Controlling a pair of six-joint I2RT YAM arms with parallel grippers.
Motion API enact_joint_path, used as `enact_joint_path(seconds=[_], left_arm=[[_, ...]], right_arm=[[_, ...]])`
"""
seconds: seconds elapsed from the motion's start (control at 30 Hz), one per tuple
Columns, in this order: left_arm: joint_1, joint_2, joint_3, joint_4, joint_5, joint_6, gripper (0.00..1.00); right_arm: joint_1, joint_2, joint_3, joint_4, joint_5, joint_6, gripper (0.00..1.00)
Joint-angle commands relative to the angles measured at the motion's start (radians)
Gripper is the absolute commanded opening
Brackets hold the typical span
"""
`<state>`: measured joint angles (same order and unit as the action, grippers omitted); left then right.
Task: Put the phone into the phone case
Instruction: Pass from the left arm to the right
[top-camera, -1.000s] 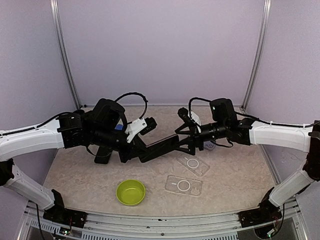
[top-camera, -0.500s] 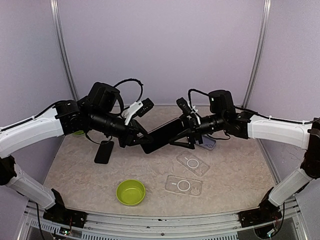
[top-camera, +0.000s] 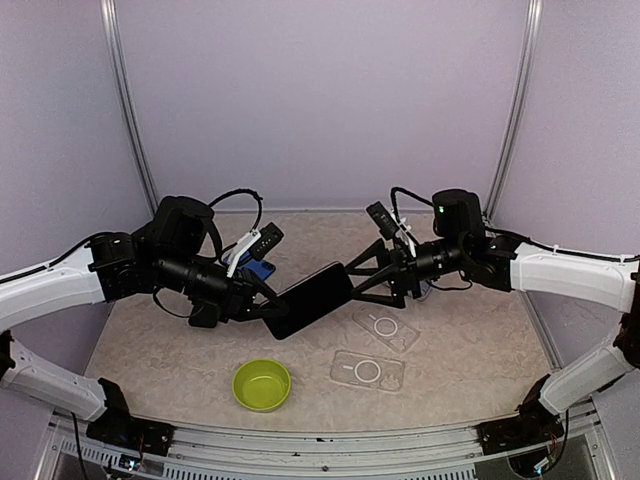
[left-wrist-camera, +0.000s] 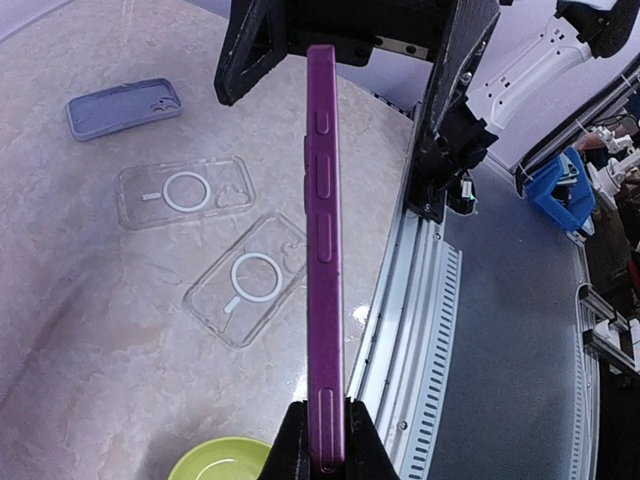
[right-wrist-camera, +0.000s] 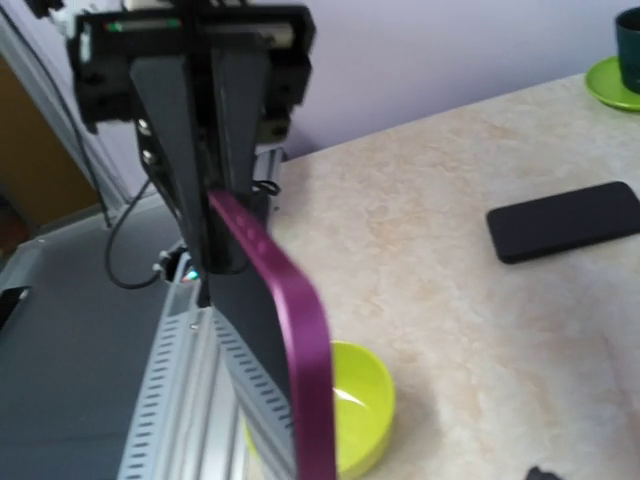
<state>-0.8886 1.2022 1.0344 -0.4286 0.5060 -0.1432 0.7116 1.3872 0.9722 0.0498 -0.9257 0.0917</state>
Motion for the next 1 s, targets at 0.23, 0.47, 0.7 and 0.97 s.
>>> enact_joint_path(seconds=[0.23,0.47,0.7,0.97], left_arm=[[-0.001,0.011,0.016,0.095,0.134,-0.034,0.0],[0.013,0.065,0.07,0.091,0.191,-0.029,0.0],[0.071,0.103,0.101,0.1,0.283,-0.065,0.0],[0.096,0.18,0.196,0.028,0.323,-0.037,0.31]], right_arm=[[0.068,0.098,0.136,-0.097,-0.152,-0.079,0.8],[0.075,0.136,0.166,-0.108,-0.2,-0.081,0.63],[0.075,0.194,0.234,-0.192,-0.286,-0.126,0.28],[0.073,0.226,0.283,-0.113,-0.434,-0.027,0.0]])
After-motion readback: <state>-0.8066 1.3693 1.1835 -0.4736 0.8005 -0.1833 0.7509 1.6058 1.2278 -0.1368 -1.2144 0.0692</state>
